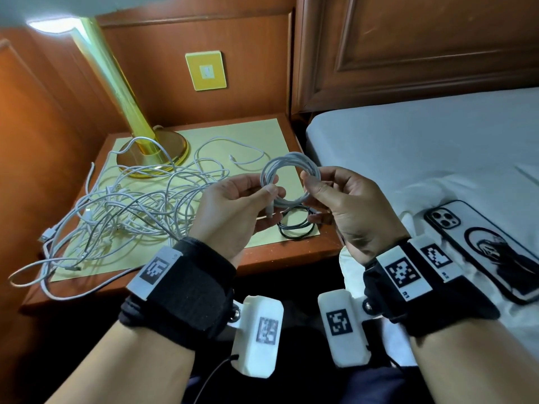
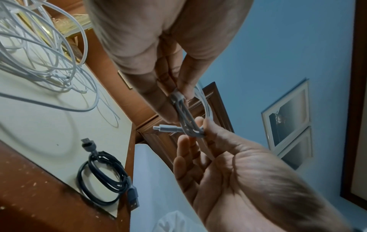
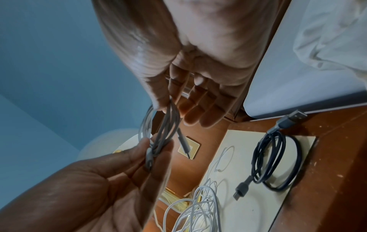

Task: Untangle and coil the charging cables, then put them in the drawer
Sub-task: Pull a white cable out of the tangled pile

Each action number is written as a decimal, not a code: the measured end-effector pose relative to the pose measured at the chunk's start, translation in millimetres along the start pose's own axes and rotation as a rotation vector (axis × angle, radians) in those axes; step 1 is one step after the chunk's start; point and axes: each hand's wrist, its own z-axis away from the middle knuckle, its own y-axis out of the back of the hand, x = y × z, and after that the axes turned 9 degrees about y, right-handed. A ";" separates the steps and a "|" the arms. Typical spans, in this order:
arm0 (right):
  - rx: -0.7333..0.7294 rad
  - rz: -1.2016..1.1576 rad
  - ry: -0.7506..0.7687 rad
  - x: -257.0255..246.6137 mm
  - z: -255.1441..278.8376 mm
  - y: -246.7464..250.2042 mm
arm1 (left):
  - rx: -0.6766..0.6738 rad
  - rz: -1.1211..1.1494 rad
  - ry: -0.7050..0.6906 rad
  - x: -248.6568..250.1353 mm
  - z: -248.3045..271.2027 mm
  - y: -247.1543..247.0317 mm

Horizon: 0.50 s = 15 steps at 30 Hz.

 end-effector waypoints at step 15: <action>-0.002 0.061 0.014 1.2 2.3 -0.3 | 0.128 -0.178 -0.139 -8.2 -5.5 6.3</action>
